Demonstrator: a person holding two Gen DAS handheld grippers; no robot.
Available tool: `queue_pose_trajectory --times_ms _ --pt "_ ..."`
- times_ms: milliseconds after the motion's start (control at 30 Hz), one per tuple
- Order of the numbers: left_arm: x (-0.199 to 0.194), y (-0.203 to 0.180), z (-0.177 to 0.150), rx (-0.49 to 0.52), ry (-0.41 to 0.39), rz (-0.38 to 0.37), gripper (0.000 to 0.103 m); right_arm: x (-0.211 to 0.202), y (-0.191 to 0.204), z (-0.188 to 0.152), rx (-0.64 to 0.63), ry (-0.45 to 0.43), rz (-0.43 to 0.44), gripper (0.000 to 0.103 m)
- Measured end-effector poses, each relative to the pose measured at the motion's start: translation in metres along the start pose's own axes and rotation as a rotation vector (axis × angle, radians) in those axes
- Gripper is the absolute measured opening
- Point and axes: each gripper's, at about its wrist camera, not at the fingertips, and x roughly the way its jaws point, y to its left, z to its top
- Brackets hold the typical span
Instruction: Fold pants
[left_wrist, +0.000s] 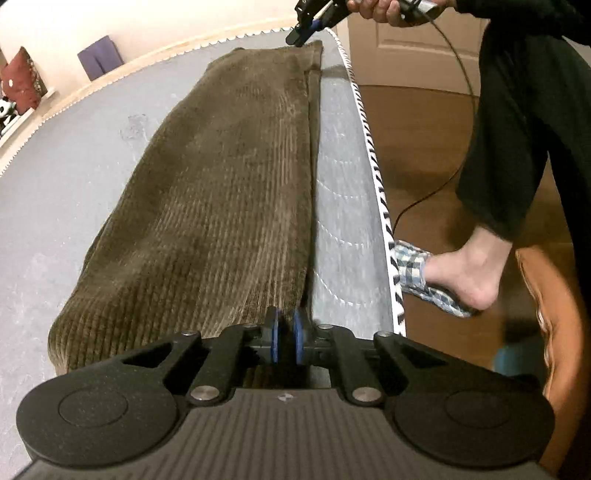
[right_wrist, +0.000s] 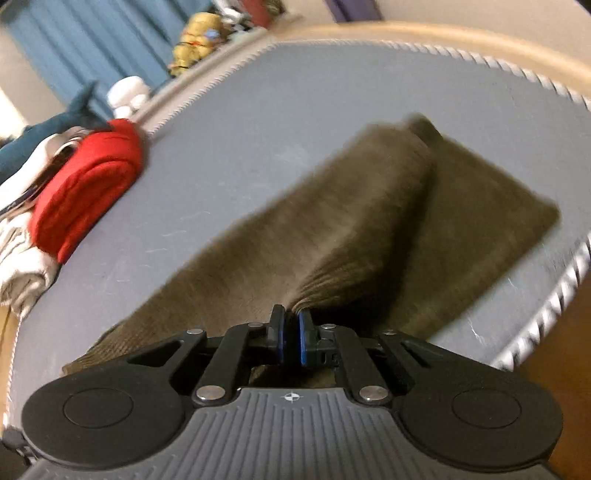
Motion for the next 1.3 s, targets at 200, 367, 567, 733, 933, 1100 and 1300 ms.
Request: queue_pose_trajectory --times_ms 200,367,567,733,933,1100,1300 --pt "-0.015 0.023 0.012 -0.166 -0.154 0.054 0.041 0.007 -0.050 0.022 0.295 -0.119 -0.034 0.051" --pt "-0.006 0.019 0.007 -0.149 -0.124 0.101 0.041 0.047 -0.065 0.020 0.424 -0.054 0.002 0.051" --pt "-0.001 0.020 0.002 -0.146 -0.122 0.120 0.041 0.065 -0.059 0.018 0.538 -0.102 -0.053 0.014" --pt "-0.003 0.028 -0.001 -0.152 -0.121 0.148 0.041 0.047 0.007 0.042 0.153 -0.329 0.107 0.011" --pt "-0.003 0.030 0.000 -0.143 -0.120 0.150 0.041 0.042 -0.017 0.044 0.262 -0.384 0.047 0.017" --pt "0.006 0.028 -0.002 -0.118 -0.092 0.151 0.041 0.051 -0.078 0.018 0.607 -0.264 -0.163 0.018" --pt "0.009 0.030 0.001 -0.117 -0.096 0.152 0.041 0.056 -0.070 0.006 0.549 -0.195 -0.223 0.018"
